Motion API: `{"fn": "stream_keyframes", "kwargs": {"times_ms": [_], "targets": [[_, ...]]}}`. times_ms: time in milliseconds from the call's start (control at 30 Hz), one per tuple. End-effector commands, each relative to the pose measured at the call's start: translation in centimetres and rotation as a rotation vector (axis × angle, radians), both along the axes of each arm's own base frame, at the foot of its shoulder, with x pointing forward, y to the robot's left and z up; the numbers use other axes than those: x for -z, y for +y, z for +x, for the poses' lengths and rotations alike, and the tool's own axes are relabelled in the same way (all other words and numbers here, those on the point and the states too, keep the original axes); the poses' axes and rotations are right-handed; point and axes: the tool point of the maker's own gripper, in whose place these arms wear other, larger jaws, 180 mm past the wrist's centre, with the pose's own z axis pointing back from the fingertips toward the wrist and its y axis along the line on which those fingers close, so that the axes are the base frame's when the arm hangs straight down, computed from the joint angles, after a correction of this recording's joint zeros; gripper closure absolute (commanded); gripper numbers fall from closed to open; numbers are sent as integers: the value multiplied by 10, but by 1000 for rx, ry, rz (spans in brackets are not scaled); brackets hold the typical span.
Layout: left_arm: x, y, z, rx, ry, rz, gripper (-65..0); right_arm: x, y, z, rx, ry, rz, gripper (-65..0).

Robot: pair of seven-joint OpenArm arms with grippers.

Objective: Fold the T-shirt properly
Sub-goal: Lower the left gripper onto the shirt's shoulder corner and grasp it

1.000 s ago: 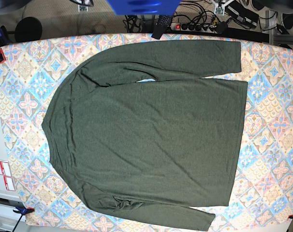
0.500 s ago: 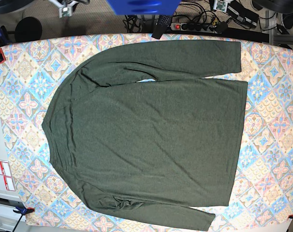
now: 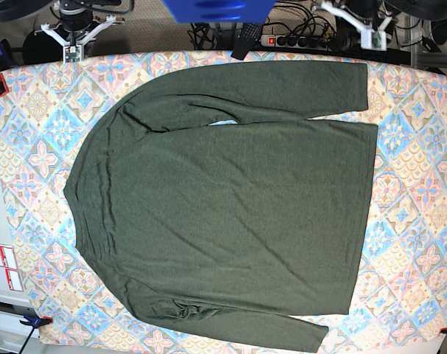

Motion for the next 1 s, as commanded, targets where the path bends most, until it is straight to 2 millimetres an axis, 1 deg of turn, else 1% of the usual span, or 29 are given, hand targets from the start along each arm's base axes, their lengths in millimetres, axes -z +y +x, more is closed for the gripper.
{"fn": "stream_keyframes", "kwargs": {"times_ms": [0, 33, 100, 200, 267, 333, 400, 533, 600, 667, 767, 967], "targets": [[-6, 11, 9, -32, -23, 7, -3, -6, 0, 2, -8, -14, -5, 0], [-7, 18, 16, -65, -30, -5, -7, -5, 4, 5, -10, -15, 4, 0], [-9, 28, 26, -112, -32, -27, -35, -3, 13, 12, -22, -22, 24, 0], [-9, 38, 40, -152, -19, -52, -125, -2, 18, 16, -30, -29, 36, 0], [-8, 45, 50, -166, -8, -56, -190, -1, 26, 21, -43, -38, 53, 0], [-4, 53, 56, -179, 5, -51, -234, 0, 33, 23, -53, -42, 66, 0], [1, 57, 61, -189, 16, -52, -259, 1, 37, 24, -60, -42, 76, 0], [12, 64, 61, -210, 34, -48, -275, 1, 40, 24, -64, -41, 81, 0], [21, 70, 59, -231, 52, -43, -275, 1, 40, 24, -65, -41, 82, 0], [32, 78, 55, -254, 77, -38, -275, 1, 41, 28, -64, -51, 83, 0], [45, 84, 50, -277, 107, -37, -275, 1, 41, 28, -64, -51, 83, 0], [57, 90, 49, -302, 128, -36, -275, 1, 41, 28, -64, -51, 83, 0]]}}
